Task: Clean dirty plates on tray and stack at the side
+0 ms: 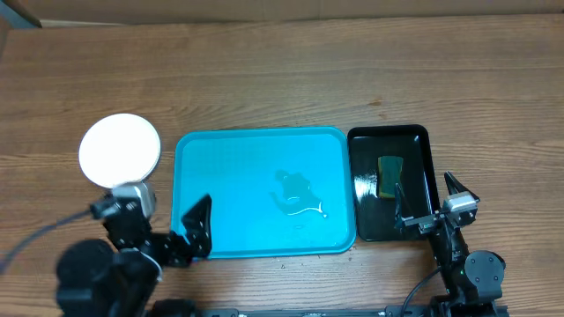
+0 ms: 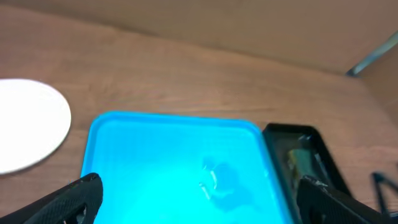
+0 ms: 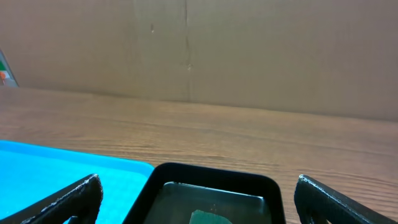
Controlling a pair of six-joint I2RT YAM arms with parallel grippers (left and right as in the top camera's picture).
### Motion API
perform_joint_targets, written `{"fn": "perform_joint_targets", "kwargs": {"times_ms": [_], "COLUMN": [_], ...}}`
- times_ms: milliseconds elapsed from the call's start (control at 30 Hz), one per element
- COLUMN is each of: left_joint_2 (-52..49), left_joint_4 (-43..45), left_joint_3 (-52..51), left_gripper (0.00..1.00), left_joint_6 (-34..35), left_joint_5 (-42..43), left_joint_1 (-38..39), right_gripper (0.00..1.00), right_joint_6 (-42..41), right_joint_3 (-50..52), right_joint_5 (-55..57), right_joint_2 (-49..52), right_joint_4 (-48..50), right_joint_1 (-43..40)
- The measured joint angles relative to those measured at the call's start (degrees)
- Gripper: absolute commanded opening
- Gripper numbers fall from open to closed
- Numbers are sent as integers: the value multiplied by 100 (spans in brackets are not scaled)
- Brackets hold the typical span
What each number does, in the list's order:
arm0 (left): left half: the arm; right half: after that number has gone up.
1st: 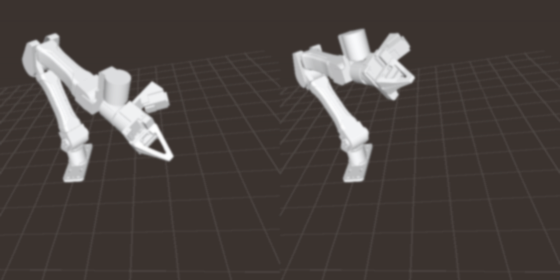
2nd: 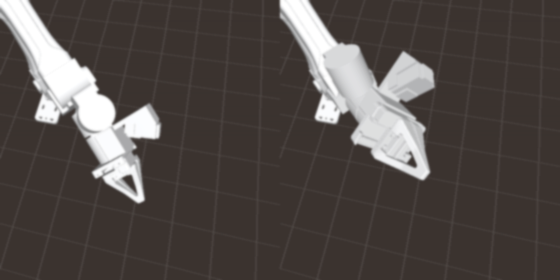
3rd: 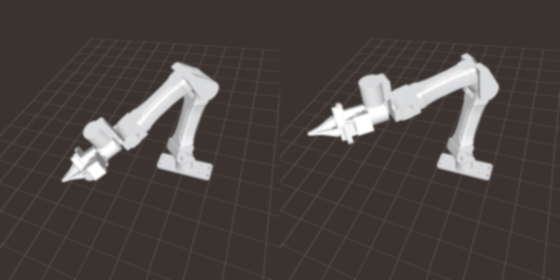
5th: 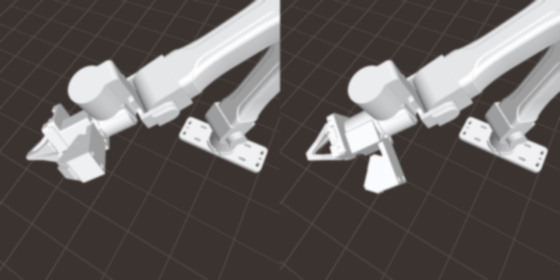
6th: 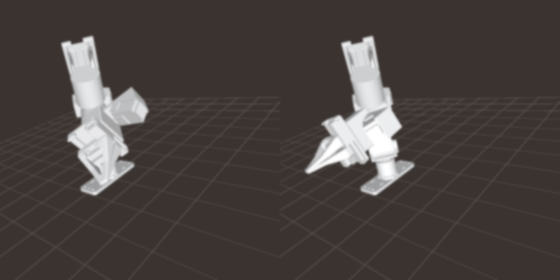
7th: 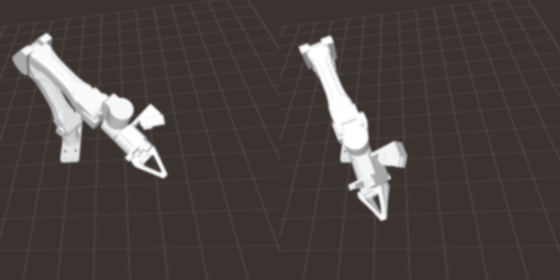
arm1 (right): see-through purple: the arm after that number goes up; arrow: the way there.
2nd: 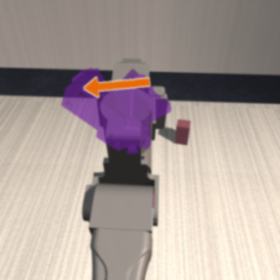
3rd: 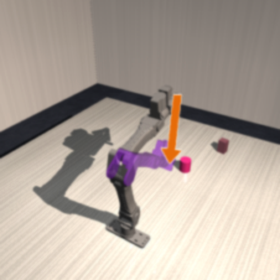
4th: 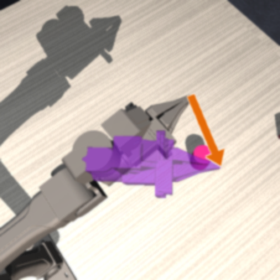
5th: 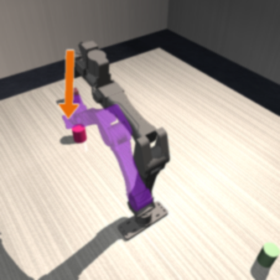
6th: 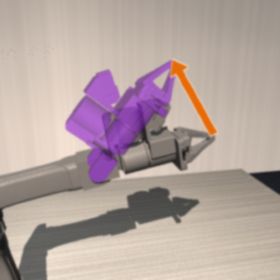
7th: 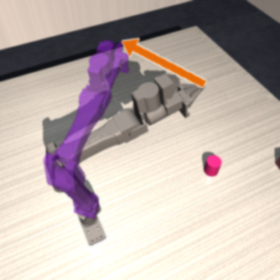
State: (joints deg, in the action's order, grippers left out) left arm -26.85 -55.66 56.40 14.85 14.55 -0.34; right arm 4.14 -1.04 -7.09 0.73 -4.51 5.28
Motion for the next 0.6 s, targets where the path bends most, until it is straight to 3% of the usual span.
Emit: {"fn": "perform_joint_targets", "kwargs": {"times_ms": [133,433,600], "left_joint_2": [782,1978,2509], "left_joint_4": [1113,6118,7440], "left_joint_3": [-1062,-2844,-3475], "left_gripper": [100,100,100], "left_joint_6": [-9,-11,-7], "left_joint_5": [-61,-157,-413], "left_joint_1": [0,0,0], "right_gripper": [100,100,100], "right_joint_6": [-4,-2,-4], "right_joint_3": [0,0,0], "right_joint_5": [2,2,2], "right_joint_2": [0,0,0], "right_joint_4": [0,-4,0], "right_joint_1": [0,0,0]}}
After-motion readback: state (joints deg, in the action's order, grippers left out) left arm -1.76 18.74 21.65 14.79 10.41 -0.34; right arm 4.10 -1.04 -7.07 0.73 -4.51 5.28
